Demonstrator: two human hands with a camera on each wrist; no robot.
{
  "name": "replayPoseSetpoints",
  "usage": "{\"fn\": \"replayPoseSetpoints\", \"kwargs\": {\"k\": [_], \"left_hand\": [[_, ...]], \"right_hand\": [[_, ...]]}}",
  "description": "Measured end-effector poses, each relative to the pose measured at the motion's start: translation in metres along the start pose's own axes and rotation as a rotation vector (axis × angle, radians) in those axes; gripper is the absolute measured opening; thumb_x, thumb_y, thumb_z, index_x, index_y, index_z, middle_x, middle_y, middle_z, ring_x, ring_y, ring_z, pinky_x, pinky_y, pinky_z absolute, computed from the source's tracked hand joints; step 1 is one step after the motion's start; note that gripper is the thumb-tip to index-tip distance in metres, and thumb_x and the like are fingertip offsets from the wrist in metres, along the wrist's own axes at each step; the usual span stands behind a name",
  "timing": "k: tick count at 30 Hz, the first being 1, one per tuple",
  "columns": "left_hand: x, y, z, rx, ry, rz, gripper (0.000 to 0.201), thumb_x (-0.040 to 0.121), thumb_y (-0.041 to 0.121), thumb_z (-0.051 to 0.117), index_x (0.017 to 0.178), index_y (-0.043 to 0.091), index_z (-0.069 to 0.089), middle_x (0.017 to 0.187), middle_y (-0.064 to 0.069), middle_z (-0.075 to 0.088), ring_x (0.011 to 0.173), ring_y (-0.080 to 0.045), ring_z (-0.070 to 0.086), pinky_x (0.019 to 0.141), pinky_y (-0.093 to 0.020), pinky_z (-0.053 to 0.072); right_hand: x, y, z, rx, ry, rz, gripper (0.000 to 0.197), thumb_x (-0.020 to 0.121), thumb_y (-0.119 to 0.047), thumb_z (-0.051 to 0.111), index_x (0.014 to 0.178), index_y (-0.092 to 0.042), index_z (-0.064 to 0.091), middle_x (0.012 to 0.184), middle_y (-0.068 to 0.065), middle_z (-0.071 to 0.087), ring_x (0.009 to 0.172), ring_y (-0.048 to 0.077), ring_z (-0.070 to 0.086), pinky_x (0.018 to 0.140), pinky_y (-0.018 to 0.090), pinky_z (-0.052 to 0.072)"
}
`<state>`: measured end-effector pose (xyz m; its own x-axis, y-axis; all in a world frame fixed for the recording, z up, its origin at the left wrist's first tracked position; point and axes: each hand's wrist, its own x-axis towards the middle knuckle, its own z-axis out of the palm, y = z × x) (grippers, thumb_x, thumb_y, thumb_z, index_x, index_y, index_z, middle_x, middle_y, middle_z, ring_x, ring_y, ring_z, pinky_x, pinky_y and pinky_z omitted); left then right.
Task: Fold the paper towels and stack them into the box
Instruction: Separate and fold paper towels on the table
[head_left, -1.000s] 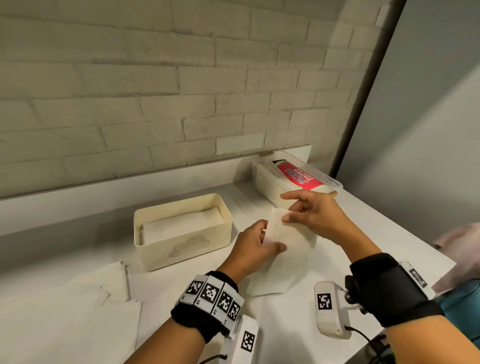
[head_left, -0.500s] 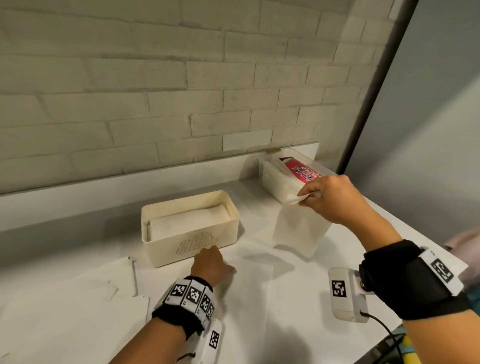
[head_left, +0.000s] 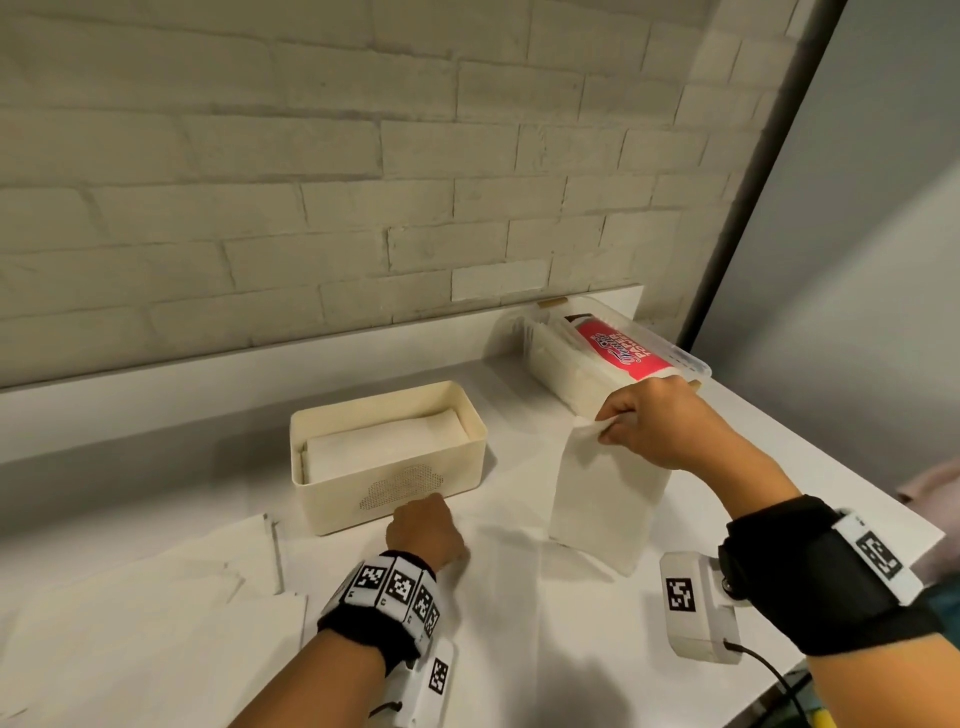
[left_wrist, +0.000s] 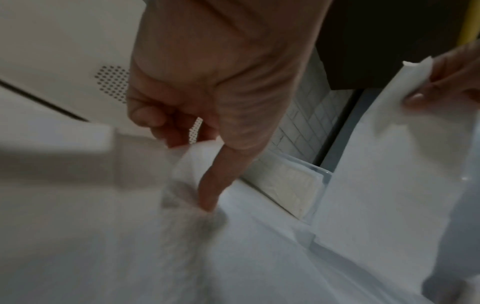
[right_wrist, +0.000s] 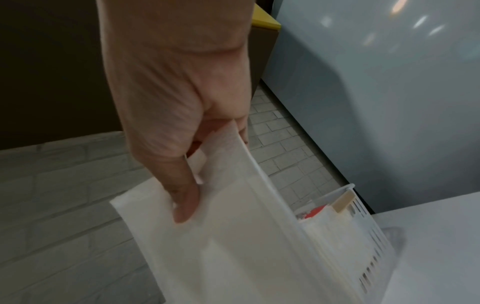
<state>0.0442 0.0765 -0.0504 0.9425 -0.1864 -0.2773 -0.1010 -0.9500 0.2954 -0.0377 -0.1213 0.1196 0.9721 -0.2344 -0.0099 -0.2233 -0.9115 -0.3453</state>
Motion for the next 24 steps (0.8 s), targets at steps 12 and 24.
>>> {"fn": "replayPoseSetpoints", "kwargs": {"k": [12, 24], "left_hand": [[0.012, 0.051, 0.014, 0.362, -0.075, 0.42, 0.04, 0.087, 0.043, 0.054, 0.118, 0.017, 0.051, 0.12, -0.005, 0.055, 0.117, -0.026, 0.045, 0.097, -0.04, 0.028], [-0.001, 0.053, -0.061, -0.269, -0.07, 0.554, 0.02, 0.075, 0.035, 0.075, 0.081, 0.027, 0.057, 0.087, 0.011, 0.058, 0.088, -0.012, 0.052, 0.087, -0.027, 0.035]], "right_hand": [[-0.002, 0.003, -0.005, 0.009, 0.003, -0.005, 0.013, 0.085, -0.017, 0.065, 0.097, -0.018, 0.072, 0.093, -0.002, 0.066, 0.082, 0.012, 0.054, 0.066, 0.017, 0.043], [-0.023, -0.002, -0.037, -0.05, -0.195, -0.039, 0.009, 0.078, -0.022, 0.073, 0.087, -0.024, 0.072, 0.089, -0.011, 0.065, 0.083, 0.008, 0.054, 0.077, 0.018, 0.045]]}}
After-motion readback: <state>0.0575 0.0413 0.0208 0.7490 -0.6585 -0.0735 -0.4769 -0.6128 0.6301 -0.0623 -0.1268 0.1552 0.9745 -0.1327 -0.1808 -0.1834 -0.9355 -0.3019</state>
